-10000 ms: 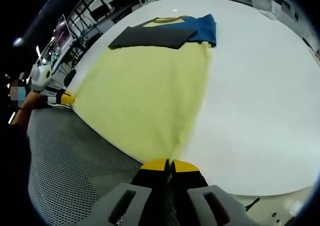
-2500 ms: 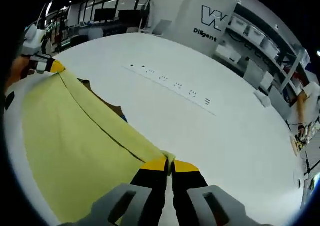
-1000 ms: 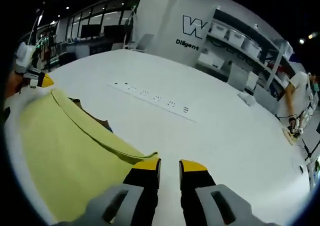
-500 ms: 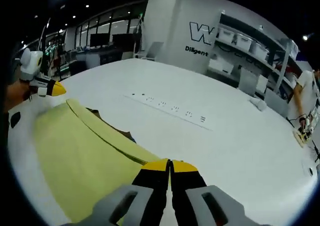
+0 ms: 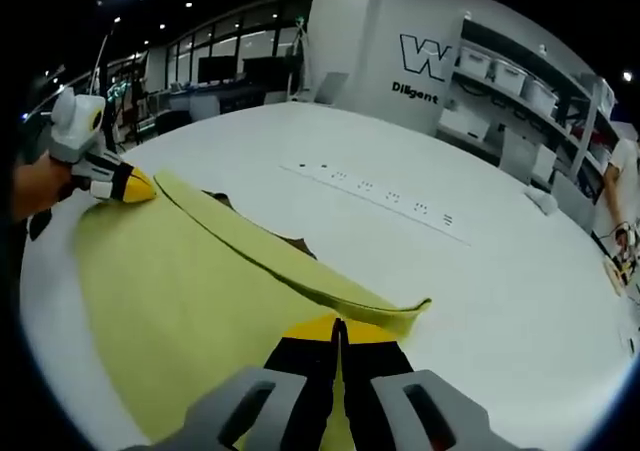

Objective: Fold the garment on the visible template until the final outline fits inside the template.

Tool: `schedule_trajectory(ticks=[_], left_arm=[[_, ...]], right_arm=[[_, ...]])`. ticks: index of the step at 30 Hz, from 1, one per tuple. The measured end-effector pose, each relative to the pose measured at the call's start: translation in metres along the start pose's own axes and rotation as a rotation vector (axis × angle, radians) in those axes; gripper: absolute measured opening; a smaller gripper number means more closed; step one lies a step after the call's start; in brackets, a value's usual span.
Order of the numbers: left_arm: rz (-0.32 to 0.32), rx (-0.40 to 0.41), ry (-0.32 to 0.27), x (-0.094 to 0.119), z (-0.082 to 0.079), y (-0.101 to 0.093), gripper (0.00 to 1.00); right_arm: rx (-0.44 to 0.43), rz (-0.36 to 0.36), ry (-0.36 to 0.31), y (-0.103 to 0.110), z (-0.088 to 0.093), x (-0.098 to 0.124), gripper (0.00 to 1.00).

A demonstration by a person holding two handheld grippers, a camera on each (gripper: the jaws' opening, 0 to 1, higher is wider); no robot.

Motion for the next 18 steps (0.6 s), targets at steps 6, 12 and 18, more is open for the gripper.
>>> schedule_trajectory(ticks=[6,12,18], left_arm=[[-0.02,-0.006,-0.019,-0.008,-0.003,0.005,0.0],[-0.034,-0.004,-0.032,-0.012,-0.006,0.009,0.0],[-0.045,0.003,-0.039,-0.018,-0.013,0.015,0.0]], right_arm=[[0.002,-0.003,0.011,0.002,0.006,-0.008,0.0],[0.014,0.002,-0.006,0.003,0.003,-0.017,0.0],[0.034,0.009,-0.016,0.0,-0.008,-0.026,0.0]])
Point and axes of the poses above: the point that each gripper's makers call its tool centre point, and the gripper's own axes: x roughly backward along the fingers, y roughly to its left, z roughly out of its underside, the point moved 9 cm from there along x, roughly backward along the fingers, and after that the axes turned 8 degrees about y, right-handed, at the moved point
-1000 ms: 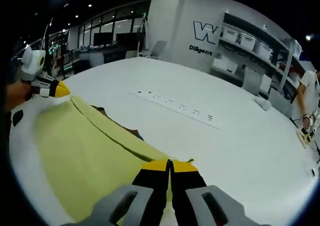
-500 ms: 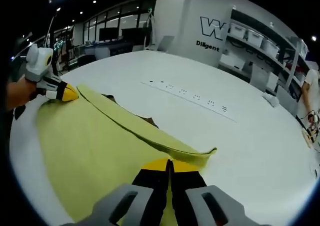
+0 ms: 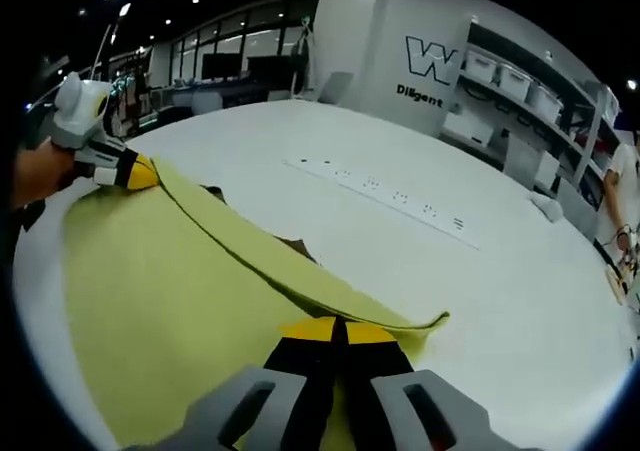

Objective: Fold the garment on the visible template until the final outline fits inside the template.

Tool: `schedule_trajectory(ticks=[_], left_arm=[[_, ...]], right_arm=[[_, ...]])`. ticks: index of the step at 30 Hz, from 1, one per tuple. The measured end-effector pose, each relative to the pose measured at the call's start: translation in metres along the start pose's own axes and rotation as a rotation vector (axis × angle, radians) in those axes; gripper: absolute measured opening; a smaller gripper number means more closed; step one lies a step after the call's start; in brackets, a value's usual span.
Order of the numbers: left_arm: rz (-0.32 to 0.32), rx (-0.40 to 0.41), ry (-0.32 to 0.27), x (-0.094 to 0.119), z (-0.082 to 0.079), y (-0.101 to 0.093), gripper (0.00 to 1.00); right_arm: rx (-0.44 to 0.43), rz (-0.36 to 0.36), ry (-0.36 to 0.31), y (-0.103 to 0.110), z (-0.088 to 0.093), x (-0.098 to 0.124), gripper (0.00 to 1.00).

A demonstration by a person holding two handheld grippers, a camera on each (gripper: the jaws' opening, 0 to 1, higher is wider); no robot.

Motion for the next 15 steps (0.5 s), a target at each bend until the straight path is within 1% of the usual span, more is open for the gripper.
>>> schedule_trajectory(ticks=[7,9,13,15], left_arm=[[-0.02,0.02,-0.007,-0.008,-0.007,0.01,0.0],[-0.027,0.02,-0.019,-0.008,-0.009,0.011,0.0],[-0.04,0.015,-0.019,-0.008,-0.01,0.014,0.0],[-0.041,0.012,-0.007,-0.009,-0.009,0.016,0.0]], right_arm=[[-0.006,0.002,-0.007,-0.006,-0.013,-0.01,0.0],[-0.004,0.004,-0.01,-0.006,-0.014,-0.011,0.0],[-0.004,0.006,-0.007,-0.006,-0.014,-0.013,0.0],[-0.004,0.008,-0.003,-0.006,-0.014,-0.015,0.0]])
Point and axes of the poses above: the point that each gripper's makers call its tool centre point, and the gripper's own axes: x roughly backward along the fingers, y roughly to its left, z roughly out of its underside, the point moved 9 cm from there along x, roughly backward along the fingers, and after that the axes turned 8 degrees about y, right-handed, at the moved point
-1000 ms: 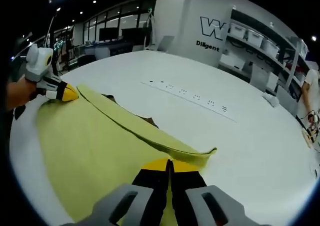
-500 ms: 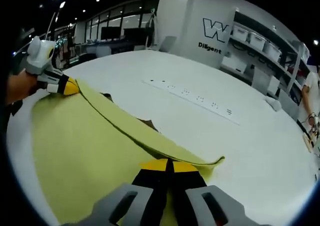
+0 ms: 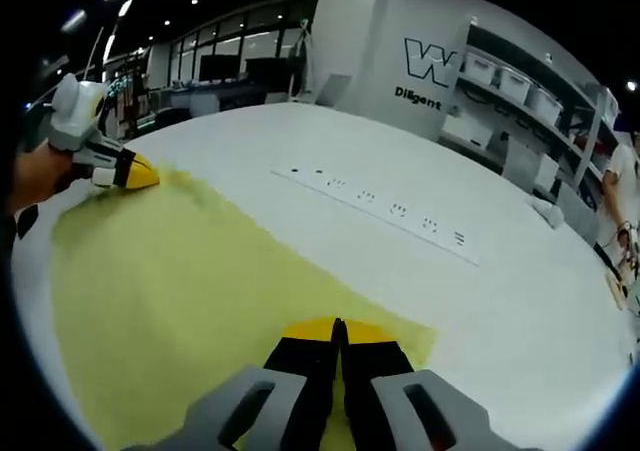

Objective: Fold the garment on the visible template until the final outline fits inside the template.

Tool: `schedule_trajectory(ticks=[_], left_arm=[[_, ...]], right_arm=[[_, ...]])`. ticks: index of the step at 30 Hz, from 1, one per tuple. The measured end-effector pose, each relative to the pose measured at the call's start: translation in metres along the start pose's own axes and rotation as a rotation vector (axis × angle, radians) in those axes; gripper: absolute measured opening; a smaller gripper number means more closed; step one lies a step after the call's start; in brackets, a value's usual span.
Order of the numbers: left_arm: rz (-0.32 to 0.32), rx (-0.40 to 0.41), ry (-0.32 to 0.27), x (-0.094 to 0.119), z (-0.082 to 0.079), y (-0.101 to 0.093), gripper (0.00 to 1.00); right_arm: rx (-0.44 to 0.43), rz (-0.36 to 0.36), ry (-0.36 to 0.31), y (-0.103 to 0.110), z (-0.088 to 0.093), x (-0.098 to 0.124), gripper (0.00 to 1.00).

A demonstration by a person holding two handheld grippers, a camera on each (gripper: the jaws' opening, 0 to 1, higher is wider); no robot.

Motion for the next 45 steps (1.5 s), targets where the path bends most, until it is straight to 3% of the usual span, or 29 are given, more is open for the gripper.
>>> schedule_trajectory(ticks=[18,31,41,45], left_arm=[[-0.008,-0.041,0.013,0.006,0.003,-0.003,0.0],[0.006,-0.032,-0.003,0.01,-0.004,-0.006,0.0],[0.037,0.002,-0.008,0.015,-0.007,-0.011,0.18],[0.038,0.001,-0.018,0.018,-0.01,-0.012,0.25]], right_arm=[[-0.005,0.006,0.018,-0.001,0.002,0.003,0.0],[-0.011,0.011,-0.024,-0.001,-0.007,0.015,0.0],[-0.015,0.009,-0.037,0.002,-0.007,0.023,0.07],[-0.018,0.013,-0.048,0.004,-0.009,0.027,0.16]])
Point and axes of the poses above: the point that each gripper's makers call its tool centre point, and the gripper's own axes: x roughly backward along the fingers, y roughly to its left, z roughly out of its underside, the point moved 9 cm from there along x, roughly backward along the fingers, and after that the axes turned 8 degrees about y, right-handed, at the moved point
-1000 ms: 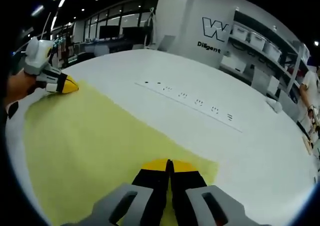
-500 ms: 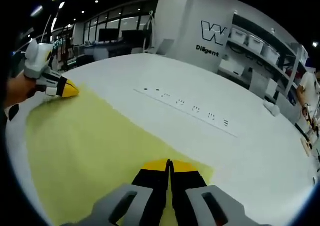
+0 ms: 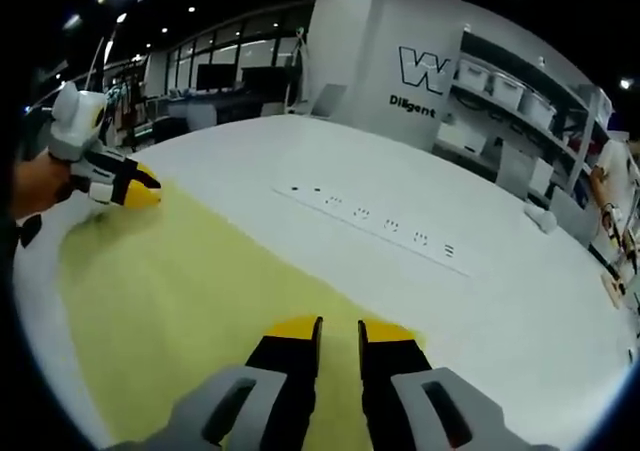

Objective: Fold the garment on the visible template until the final outline fits inside the template.

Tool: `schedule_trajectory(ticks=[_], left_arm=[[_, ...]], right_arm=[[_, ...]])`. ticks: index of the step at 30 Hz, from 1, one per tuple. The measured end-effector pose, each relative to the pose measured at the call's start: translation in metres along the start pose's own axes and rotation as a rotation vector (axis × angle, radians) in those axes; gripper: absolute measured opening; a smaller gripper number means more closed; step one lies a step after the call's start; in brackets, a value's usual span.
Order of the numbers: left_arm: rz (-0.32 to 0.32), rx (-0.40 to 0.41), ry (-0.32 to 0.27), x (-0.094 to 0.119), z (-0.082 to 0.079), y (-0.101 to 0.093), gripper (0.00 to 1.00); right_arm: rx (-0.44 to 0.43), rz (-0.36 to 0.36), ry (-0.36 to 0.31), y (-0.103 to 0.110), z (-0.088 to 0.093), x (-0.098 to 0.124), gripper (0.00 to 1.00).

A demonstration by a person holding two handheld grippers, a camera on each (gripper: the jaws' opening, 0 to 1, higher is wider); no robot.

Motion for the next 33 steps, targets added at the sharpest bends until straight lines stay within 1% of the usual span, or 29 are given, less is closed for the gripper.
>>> schedule_trajectory(ticks=[2,5,8,12,15,17,20,22,24,28,33], left_arm=[[-0.001,0.001,-0.002,0.002,-0.001,0.0,0.28],[0.013,0.001,0.002,0.005,-0.001,-0.003,0.27],[0.014,0.0,0.0,0.01,-0.002,-0.005,0.31],[0.024,0.0,-0.011,0.019,-0.003,-0.01,0.35],[0.026,0.005,-0.019,0.024,-0.004,-0.013,0.4],[0.028,0.002,-0.019,0.028,-0.003,-0.016,0.42],[0.03,0.001,-0.025,0.035,-0.002,-0.019,0.45],[0.023,0.004,-0.03,0.039,-0.001,-0.02,0.49],[0.024,0.006,-0.033,0.044,0.001,-0.021,0.5],[0.023,0.007,-0.036,0.051,0.003,-0.025,0.55],[0.033,0.01,-0.046,0.061,0.002,-0.031,0.58]], right_arm=[[0.003,0.003,-0.007,0.001,-0.001,0.003,0.21],[0.007,-0.001,-0.005,0.004,-0.001,0.006,0.21],[0.006,0.0,-0.014,0.005,-0.002,0.011,0.26],[0.008,-0.002,-0.037,0.009,-0.004,0.018,0.34],[0.002,-0.007,-0.044,0.011,-0.005,0.024,0.37],[0.007,-0.007,-0.046,0.012,-0.005,0.029,0.38],[0.006,-0.011,-0.058,0.014,-0.004,0.035,0.42],[0.002,-0.012,-0.068,0.017,-0.004,0.039,0.47],[0.0,-0.019,-0.073,0.019,-0.002,0.042,0.51],[0.008,-0.025,-0.076,0.025,0.001,0.05,0.56],[0.015,-0.029,-0.091,0.03,0.0,0.061,0.59]])
Point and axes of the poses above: the point that each gripper's makers call its tool centre point, and the gripper's own axes: x roughly backward along the fingers, y roughly to its left, z roughly out of its underside, the point moved 9 cm from there along x, roughly backward along the fingers, and after that the axes turned 8 degrees about y, right-handed, at the moved point
